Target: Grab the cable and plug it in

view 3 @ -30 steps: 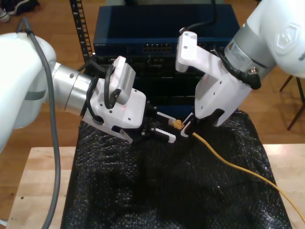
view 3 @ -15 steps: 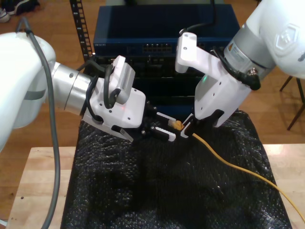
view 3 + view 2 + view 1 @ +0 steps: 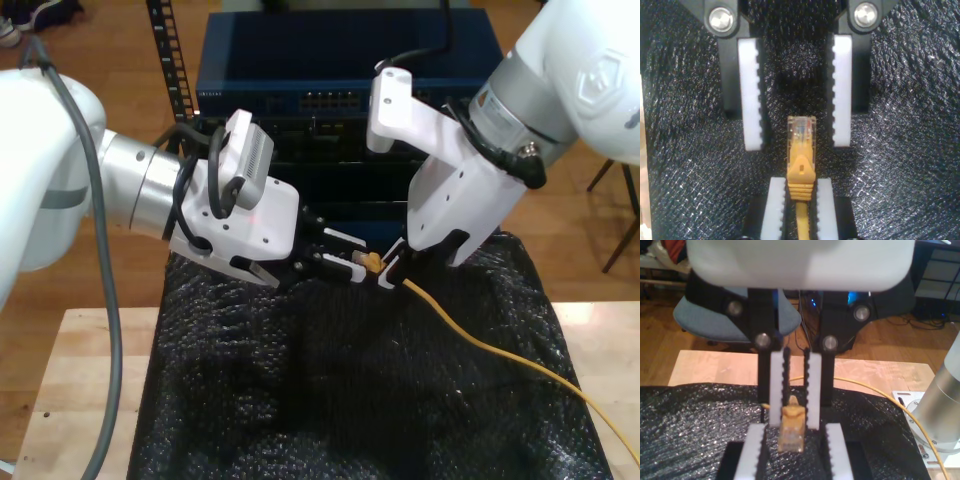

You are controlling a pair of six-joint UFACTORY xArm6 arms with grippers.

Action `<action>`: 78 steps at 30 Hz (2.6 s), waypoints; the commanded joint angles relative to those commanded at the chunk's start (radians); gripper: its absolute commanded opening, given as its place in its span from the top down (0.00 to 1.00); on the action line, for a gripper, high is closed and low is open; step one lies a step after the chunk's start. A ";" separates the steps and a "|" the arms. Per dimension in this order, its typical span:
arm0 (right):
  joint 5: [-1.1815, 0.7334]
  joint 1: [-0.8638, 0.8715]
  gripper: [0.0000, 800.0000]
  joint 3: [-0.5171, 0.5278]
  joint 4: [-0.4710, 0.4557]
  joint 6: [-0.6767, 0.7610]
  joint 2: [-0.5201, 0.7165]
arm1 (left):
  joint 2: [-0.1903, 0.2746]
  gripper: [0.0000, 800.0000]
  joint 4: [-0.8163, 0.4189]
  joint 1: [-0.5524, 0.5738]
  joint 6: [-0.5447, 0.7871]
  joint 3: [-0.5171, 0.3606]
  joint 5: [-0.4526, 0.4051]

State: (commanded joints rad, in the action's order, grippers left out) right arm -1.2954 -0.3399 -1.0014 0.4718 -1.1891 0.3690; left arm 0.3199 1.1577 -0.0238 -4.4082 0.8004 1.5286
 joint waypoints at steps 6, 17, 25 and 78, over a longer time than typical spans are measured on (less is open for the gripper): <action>0.000 -0.002 1.00 0.000 0.000 0.000 0.000 | 0.000 0.69 0.000 0.000 0.002 0.000 0.000; 0.000 -0.008 1.00 0.002 0.000 0.000 0.000 | 0.000 0.86 0.003 0.000 0.015 -0.014 0.000; 0.000 -0.009 1.00 0.000 0.000 0.000 0.000 | 0.000 1.00 0.003 0.000 0.015 -0.012 0.002; 0.396 -0.129 0.04 0.229 0.021 -0.404 0.519 | -0.284 1.00 0.241 -0.133 -0.245 0.103 0.562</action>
State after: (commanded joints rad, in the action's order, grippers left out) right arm -0.8995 -0.4687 -0.7727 0.4933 -1.5927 0.8876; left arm 0.0361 1.3986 -0.1573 -4.6537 0.9032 2.0902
